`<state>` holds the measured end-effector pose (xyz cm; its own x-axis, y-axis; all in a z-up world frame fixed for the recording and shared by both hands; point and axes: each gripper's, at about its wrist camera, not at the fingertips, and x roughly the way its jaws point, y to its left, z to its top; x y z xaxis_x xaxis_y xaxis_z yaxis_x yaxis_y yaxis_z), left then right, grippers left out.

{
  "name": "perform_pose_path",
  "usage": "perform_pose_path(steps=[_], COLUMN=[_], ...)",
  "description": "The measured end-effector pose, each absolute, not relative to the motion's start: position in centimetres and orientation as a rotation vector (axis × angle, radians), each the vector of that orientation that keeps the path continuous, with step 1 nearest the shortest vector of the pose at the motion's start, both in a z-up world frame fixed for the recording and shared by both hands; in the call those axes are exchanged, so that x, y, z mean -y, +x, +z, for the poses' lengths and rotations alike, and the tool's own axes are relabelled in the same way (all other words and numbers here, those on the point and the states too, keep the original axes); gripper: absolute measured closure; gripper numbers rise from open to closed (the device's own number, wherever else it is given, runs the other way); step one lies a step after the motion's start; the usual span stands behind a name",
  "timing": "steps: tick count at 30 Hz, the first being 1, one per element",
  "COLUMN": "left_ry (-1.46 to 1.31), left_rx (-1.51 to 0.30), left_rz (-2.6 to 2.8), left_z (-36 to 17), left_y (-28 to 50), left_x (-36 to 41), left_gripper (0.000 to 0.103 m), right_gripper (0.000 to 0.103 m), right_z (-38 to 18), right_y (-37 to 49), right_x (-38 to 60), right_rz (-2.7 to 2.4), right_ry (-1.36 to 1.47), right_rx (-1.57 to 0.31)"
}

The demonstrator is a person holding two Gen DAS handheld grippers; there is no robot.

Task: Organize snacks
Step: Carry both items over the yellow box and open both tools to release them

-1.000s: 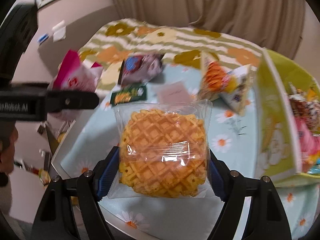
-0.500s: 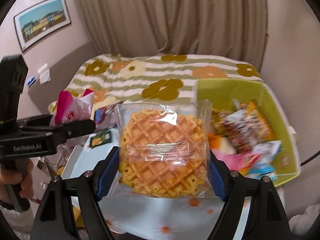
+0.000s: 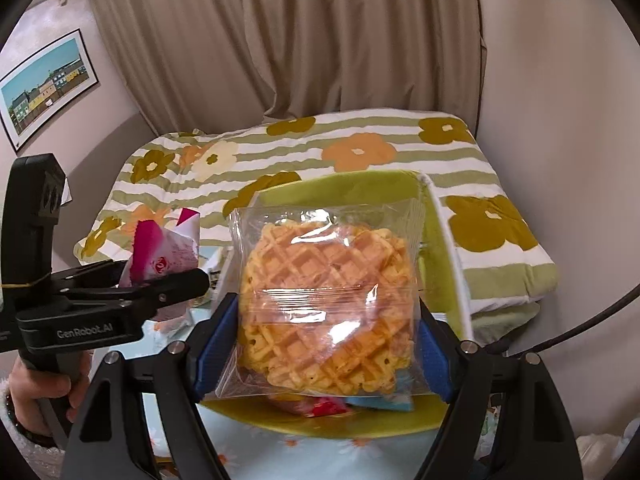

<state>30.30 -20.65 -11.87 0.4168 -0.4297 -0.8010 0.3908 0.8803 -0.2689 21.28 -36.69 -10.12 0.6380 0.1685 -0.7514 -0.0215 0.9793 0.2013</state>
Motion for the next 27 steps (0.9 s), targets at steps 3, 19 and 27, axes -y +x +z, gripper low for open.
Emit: perform_pose_path(steps=[3,19,27], left_ry=[-0.025,0.113,0.071], left_rx=[-1.052,-1.056,-1.032], left_rz=[-0.524,-0.416,-0.406], left_z=[-13.2,-15.0,-14.4], left_y=[31.4,30.7,29.3], left_x=[22.1,21.7,19.4], left_gripper=[0.035,0.003,0.003], right_gripper=[0.027,0.026,0.025], right_z=[-11.0,-12.0,-13.1], right_y=[22.1,22.1,23.1], right_x=[38.0,39.1,38.6], right_rz=[0.112,0.094,0.098], right_ry=[0.211,0.256,0.256], right_rx=[-0.895,-0.897,-0.943])
